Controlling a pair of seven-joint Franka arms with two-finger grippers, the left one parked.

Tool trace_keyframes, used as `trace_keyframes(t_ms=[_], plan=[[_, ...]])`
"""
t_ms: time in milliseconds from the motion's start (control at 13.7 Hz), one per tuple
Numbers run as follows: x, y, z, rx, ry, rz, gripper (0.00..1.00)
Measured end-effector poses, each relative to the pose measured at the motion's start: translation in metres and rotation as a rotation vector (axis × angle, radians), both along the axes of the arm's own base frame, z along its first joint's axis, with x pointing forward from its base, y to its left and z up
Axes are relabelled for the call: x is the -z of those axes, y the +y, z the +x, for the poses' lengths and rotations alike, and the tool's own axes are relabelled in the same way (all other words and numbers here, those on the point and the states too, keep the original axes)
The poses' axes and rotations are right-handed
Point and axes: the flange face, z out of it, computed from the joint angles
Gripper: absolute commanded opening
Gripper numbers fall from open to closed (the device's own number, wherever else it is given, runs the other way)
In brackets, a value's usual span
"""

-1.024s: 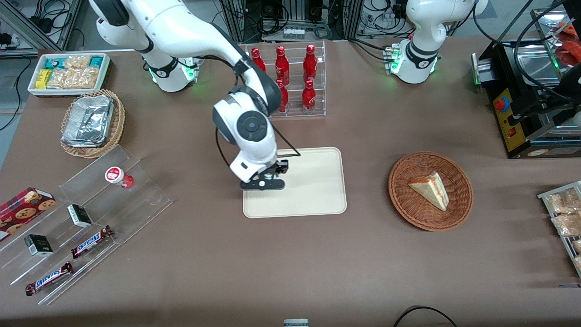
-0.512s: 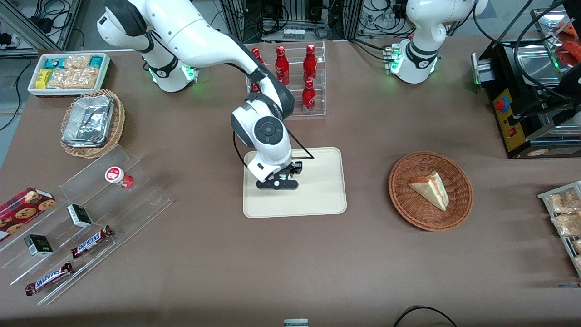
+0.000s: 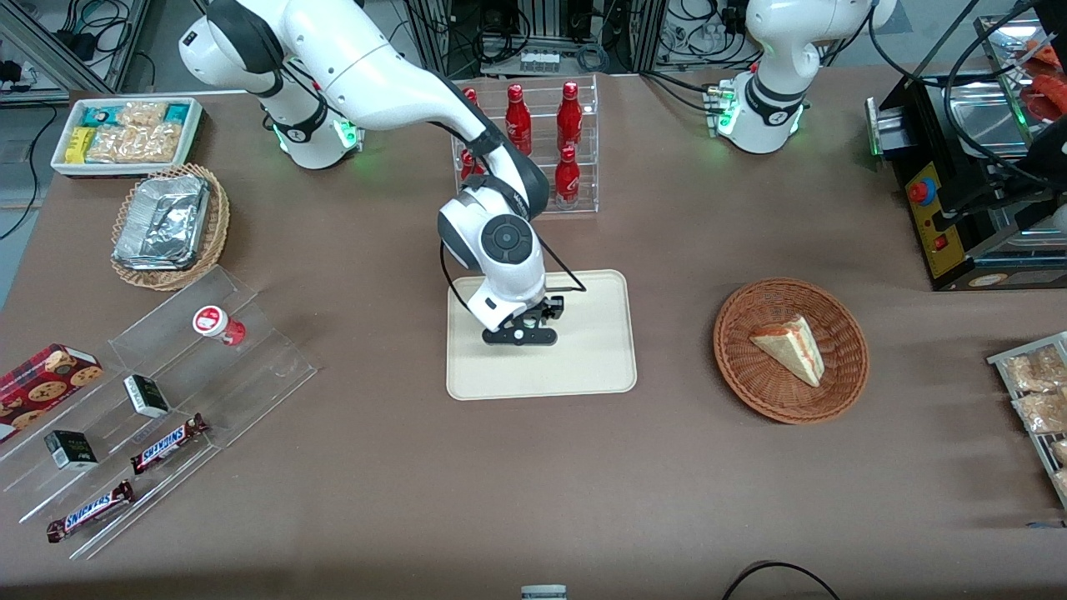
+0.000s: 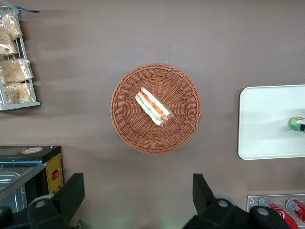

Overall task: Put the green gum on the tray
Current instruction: 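Lower the held green gum jar onto the cream tray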

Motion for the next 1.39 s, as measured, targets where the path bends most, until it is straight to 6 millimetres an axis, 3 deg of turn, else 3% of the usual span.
trace_keyframes(t_ms=[73,293,366,439,1390], plan=[[0.0018,0.0004,0.0001,0.000,-0.002,0.001,0.11],[0.0083,0.0051,-0.0043,-0.009,-0.003,0.000,0.55],[0.0102,0.0060,-0.0053,-0.011,-0.003,-0.001,0.73],[0.0116,0.0063,-0.0056,-0.012,-0.002,-0.001,1.00],[0.0034,0.0091,-0.0005,-0.037,-0.029,0.000,1.00]])
